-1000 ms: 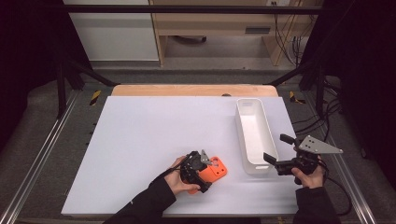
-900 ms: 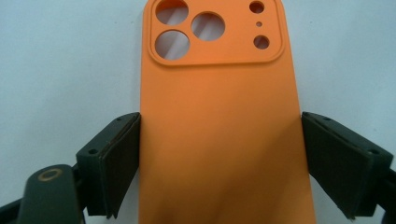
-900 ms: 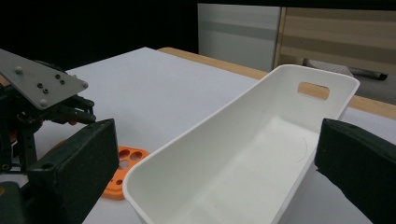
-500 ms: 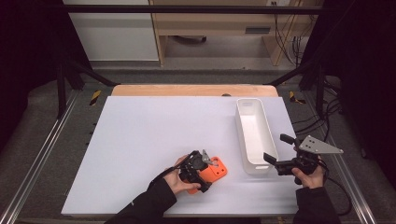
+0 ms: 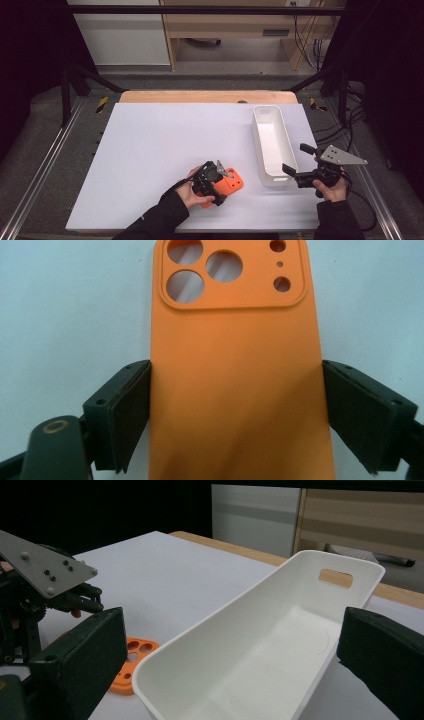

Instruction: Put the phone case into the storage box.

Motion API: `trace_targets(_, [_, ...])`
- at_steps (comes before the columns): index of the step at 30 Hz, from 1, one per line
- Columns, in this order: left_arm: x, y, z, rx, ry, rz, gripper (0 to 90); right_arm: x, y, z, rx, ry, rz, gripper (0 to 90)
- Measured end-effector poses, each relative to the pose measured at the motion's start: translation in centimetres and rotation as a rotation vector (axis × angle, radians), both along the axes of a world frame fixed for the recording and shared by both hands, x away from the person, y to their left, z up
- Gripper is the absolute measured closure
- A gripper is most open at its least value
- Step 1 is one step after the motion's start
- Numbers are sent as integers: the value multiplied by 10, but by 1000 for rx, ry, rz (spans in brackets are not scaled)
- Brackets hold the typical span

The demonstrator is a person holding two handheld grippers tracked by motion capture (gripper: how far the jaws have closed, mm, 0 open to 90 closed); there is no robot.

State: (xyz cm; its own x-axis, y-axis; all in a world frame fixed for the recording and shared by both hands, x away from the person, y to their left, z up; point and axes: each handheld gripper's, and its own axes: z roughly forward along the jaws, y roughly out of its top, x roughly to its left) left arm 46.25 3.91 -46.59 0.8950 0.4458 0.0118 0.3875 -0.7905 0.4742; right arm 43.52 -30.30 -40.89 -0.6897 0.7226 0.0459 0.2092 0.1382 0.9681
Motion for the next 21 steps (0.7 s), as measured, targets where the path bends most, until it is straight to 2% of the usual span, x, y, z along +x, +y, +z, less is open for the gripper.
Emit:
trace_targets(4, [-2,0,1,6,-10,-7,154,0,0,0,-2,0,2,4])
trace_targets(9, [-3,1,6,-9,-16,-18,154,0,0,0,1,0,2,4])
trace_targets(13, [-5,5,17,-44,-24,-23,154,0,0,0,0,-2,3,4])
trace_targets(21, [-7,13,32,-80,-43,-38,153,-1,0,1,-3,-5,7,4])
